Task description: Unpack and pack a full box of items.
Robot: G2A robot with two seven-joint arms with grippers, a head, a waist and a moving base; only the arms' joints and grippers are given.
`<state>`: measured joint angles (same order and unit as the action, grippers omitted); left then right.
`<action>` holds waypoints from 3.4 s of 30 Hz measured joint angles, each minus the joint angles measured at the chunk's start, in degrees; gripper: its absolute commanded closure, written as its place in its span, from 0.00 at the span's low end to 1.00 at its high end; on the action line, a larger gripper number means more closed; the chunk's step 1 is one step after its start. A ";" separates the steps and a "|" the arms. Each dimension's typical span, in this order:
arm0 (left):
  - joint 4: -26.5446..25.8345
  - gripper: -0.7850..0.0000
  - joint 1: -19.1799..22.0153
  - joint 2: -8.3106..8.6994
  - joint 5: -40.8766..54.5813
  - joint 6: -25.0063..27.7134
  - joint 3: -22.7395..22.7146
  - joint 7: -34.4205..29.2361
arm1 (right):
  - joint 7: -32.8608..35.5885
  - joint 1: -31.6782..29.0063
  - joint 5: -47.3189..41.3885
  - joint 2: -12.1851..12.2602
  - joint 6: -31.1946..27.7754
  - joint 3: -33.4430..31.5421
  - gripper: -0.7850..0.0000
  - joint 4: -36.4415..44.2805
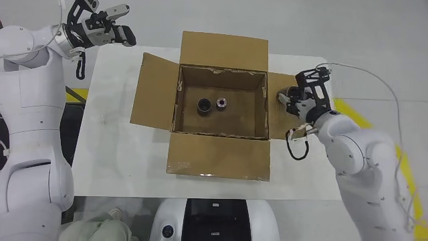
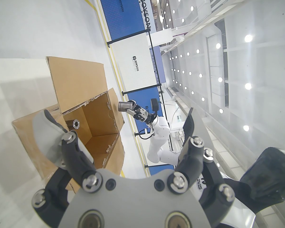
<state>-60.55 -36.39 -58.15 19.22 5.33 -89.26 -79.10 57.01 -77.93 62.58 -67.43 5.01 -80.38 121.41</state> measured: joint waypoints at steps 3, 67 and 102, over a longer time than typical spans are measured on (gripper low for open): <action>0.00 0.00 0.00 0.00 0.00 0.00 0.00 0.00 | -0.30 -1.24 0.67 0.11 1.35 -1.62 1.00 0.27; 0.00 0.00 0.00 0.00 0.00 0.00 0.00 0.00 | -15.05 3.52 -5.75 -1.38 12.55 -5.88 1.00 -35.00; 0.00 0.00 0.00 0.00 0.00 0.00 0.00 0.00 | -19.03 -2.59 -0.34 -1.72 19.58 -5.94 0.15 -18.03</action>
<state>-60.55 -36.39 -58.15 19.22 5.33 -89.26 -79.10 37.98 -80.52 62.23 -69.15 24.59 -86.31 103.38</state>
